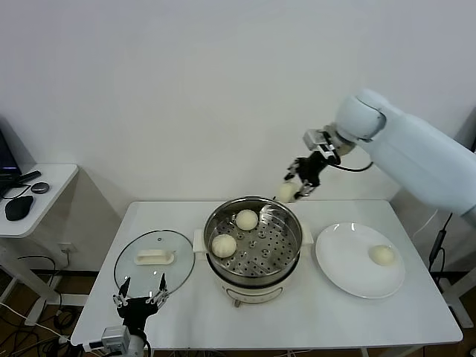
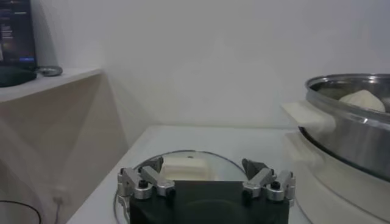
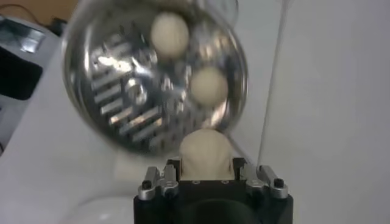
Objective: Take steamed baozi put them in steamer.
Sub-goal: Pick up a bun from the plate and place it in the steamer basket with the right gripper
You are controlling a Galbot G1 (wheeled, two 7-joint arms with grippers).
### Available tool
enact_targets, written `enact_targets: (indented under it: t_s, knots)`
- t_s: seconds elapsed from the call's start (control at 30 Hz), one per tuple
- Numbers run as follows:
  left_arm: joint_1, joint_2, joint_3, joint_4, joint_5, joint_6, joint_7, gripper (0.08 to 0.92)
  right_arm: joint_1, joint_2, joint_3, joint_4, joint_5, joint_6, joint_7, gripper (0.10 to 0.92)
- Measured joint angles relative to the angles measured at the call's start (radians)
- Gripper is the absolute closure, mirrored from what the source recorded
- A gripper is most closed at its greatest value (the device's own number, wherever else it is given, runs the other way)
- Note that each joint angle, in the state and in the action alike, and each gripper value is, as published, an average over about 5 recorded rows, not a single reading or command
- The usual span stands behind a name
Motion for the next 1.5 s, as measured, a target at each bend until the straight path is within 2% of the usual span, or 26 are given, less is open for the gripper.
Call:
enact_targets:
  t_s: [0.3, 0.63, 1.0, 1.5]
  knots:
    - [0.002, -0.004, 0.002, -0.010, -0.003, -0.002, -0.001, 0.177, 0.025, 0.042, -0.113, 0.080, -0.107, 0.304, 0.046, 0.508]
    - [0.004, -0.005, -0.004, -0.014, -0.007, -0.002, -0.001, 0.177, 0.003, 0.082, -0.195, 0.157, -0.262, 0.504, 0.077, 0.513]
    - [0.003, -0.010, -0.003, -0.014, -0.007, -0.002, -0.001, 0.177, -0.041, 0.108, -0.234, 0.184, -0.359, 0.609, 0.091, 0.516]
    - [-0.001, -0.015, -0.001, -0.007, -0.009, -0.002, -0.001, 0.177, -0.083, 0.135, -0.257, 0.194, -0.409, 0.647, 0.119, 0.512]
